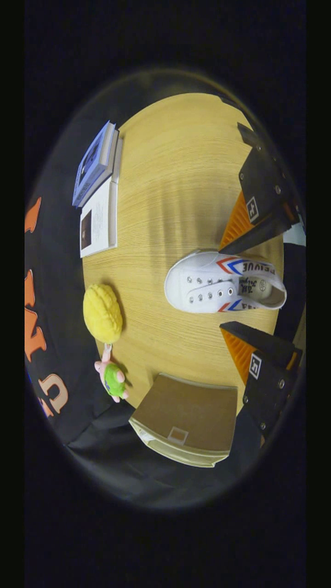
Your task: Open the storage box then place both shoes into the box .Put the left shoe in first, then the right shoe, with the right side of both shoes facing outward in a uniform manner.
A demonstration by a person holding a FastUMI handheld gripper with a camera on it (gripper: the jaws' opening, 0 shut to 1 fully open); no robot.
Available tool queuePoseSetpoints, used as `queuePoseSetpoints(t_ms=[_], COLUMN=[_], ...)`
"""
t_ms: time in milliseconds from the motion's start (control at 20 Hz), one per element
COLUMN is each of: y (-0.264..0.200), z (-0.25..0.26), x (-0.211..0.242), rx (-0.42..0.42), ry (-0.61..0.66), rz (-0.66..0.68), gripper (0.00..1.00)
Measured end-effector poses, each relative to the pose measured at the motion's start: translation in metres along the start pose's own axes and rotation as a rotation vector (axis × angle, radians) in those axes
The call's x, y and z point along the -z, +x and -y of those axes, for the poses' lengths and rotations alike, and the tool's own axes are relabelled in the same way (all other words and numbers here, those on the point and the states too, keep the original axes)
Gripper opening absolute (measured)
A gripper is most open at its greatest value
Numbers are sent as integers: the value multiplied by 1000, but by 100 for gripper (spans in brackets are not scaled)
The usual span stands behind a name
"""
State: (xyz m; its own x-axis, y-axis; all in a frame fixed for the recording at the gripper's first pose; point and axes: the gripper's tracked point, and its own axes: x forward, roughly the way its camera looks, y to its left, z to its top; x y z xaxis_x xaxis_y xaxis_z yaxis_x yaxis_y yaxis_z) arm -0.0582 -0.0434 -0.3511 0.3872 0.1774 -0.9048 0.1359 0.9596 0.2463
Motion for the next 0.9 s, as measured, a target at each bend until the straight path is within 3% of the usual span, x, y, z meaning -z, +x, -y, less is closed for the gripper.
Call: queuePoseSetpoints(t_ms=[300, 550, 600, 650, 800, 900], y=[10, 29, 29, 31, 29, 30], z=[25, 21, 19, 19, 20, 22], x=[28, 44, 41, 44, 41, 41], rx=[19, -20, -27, -26, -33, -38], ry=[-17, 114, 150, 165, 149, 181], rz=[-80, -120, -112, -113, -56, -50], gripper=[70, 51, 48, 38, 35, 28])
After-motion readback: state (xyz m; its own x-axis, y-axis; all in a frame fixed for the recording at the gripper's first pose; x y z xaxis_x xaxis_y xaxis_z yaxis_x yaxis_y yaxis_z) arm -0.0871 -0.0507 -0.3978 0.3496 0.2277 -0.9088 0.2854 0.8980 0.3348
